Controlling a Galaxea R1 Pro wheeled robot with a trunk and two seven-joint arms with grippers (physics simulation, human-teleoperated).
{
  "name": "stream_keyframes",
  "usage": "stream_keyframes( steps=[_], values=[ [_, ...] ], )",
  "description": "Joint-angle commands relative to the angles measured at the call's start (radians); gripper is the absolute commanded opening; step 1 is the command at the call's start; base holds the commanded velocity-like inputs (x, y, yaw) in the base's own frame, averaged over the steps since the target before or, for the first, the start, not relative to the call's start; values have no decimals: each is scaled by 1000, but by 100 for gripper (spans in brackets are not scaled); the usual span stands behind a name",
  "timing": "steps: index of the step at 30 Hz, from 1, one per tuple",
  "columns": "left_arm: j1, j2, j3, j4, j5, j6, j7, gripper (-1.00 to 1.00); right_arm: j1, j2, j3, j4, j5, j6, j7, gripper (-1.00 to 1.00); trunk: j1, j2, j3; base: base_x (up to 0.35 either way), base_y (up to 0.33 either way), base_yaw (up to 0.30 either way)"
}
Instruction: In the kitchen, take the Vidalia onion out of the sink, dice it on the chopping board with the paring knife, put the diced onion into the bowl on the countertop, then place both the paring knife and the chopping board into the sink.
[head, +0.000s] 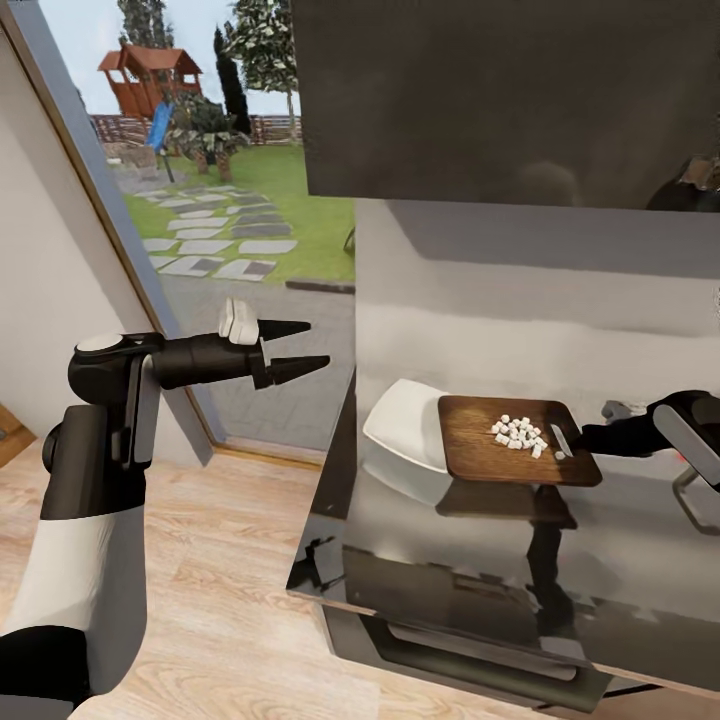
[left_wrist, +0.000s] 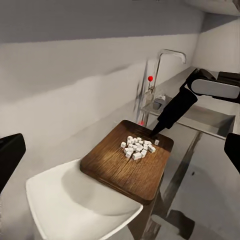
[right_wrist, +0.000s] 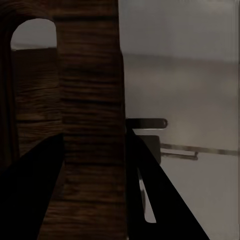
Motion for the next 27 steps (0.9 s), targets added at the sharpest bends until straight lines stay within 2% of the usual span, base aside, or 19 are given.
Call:
stream_keyframes(
  steps=[1, 12, 23, 27],
  values=[
    [-1, 0, 1, -1, -5, 10, -7, 100, -2, -1, 3, -1, 11, 2, 10, -100, 1, -2, 0, 0, 0, 0],
    [-1, 0, 0, -1, -5, 10, -7, 100, -2, -1, 4, -6, 10, 2, 10, -100, 1, -2, 17, 0, 0, 9],
    [-1, -1, -1, -1, -5, 10, -7, 100, -1, -1, 5, -9, 11, 3, 9, -100, 1, -2, 26, 0, 0, 189],
    [-1, -11, -1, -1, -5, 9, -5, 100, -1, -1, 5, -9, 11, 2, 9, -100, 1, -2, 26, 0, 0, 270]
  ],
)
